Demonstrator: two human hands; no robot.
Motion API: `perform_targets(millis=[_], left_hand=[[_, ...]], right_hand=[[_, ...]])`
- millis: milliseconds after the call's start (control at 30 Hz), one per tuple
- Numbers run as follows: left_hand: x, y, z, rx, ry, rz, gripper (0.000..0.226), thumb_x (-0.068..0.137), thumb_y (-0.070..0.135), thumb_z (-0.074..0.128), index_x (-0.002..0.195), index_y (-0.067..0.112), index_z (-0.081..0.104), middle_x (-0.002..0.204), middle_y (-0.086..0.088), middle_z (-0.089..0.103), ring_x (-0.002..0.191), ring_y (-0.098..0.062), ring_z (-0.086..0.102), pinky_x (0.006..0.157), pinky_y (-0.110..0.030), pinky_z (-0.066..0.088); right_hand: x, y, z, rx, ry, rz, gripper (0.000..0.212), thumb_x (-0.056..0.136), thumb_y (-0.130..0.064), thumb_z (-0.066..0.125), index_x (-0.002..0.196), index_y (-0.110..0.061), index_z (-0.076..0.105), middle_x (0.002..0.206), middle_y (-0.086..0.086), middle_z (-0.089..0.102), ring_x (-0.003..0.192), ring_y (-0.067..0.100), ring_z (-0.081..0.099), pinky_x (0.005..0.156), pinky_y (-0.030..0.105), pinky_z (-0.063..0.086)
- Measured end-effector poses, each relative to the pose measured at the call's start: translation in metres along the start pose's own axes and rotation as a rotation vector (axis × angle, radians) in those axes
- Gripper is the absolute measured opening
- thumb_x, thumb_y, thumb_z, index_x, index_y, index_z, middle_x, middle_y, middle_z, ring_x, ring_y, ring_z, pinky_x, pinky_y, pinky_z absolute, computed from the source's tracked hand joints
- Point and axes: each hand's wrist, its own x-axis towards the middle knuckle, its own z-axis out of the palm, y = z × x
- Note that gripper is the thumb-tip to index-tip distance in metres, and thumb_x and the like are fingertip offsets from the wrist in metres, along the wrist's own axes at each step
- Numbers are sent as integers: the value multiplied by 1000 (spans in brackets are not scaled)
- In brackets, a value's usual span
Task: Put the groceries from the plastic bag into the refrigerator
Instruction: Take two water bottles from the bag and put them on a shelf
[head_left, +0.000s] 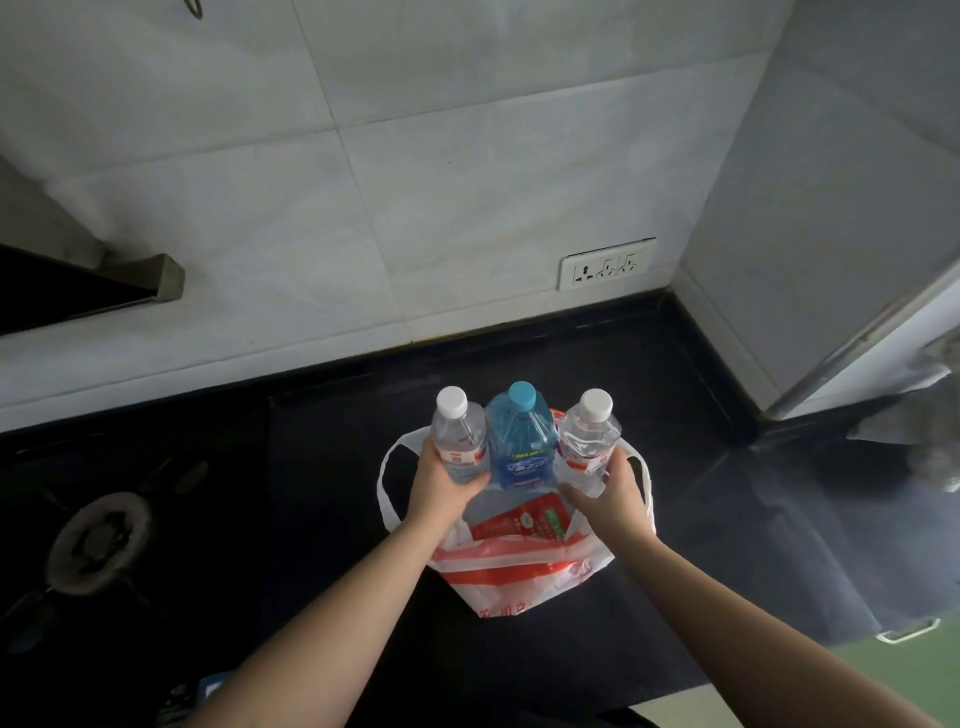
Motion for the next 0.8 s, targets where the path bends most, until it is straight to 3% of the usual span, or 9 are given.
perform_targets(millis=[133, 233, 367, 567, 700, 800], left_hand=[[7, 1, 2, 2, 2, -29, 83, 64, 31, 89, 134, 25, 44, 125, 3, 63, 116, -17, 60, 98, -40, 50], [6, 4, 3, -3, 23, -25, 78, 67, 30, 87, 132, 23, 45, 119, 4, 65, 109, -15, 62, 91, -34, 51], [5, 6, 0, 23, 28, -31, 70, 69, 30, 86, 128, 21, 49, 112, 4, 68, 103, -16, 65, 81, -28, 50], [-8, 12, -14, 2, 22, -40, 58, 70, 29, 85, 120, 22, 56, 103, 10, 67, 94, -9, 64, 73, -18, 47], [-18, 14, -31, -35, 14, -8, 59, 68, 32, 87, 119, 22, 60, 106, 9, 70, 99, -9, 66, 79, -21, 50], [-29, 21, -48, -99, -46, 30, 52, 69, 29, 87, 115, 25, 63, 106, 11, 71, 102, -7, 66, 89, -31, 54]], right_hand=[[7, -1, 9, 8, 12, 87, 51, 78, -38, 76, 115, -39, 41, 101, -12, 61, 85, 10, 62, 66, 22, 50], [9, -1, 10, -3, 44, 98, 55, 77, -39, 76, 122, -34, 44, 101, -13, 60, 86, 12, 63, 68, 25, 51], [9, -3, 11, -18, 95, 69, 46, 75, -37, 78, 113, -35, 52, 95, -12, 66, 85, 12, 66, 66, 23, 51], [1, -5, 11, -14, 168, 79, 48, 77, -38, 77, 118, -30, 54, 101, -7, 67, 88, 16, 65, 76, 35, 55], [-8, -3, 6, -10, 179, 58, 55, 76, -33, 79, 124, -26, 53, 113, -2, 68, 97, 19, 65, 84, 38, 54], [-18, -3, -1, 33, 162, 41, 61, 75, -31, 80, 129, -25, 53, 118, -3, 68, 105, 20, 65, 90, 41, 53]])
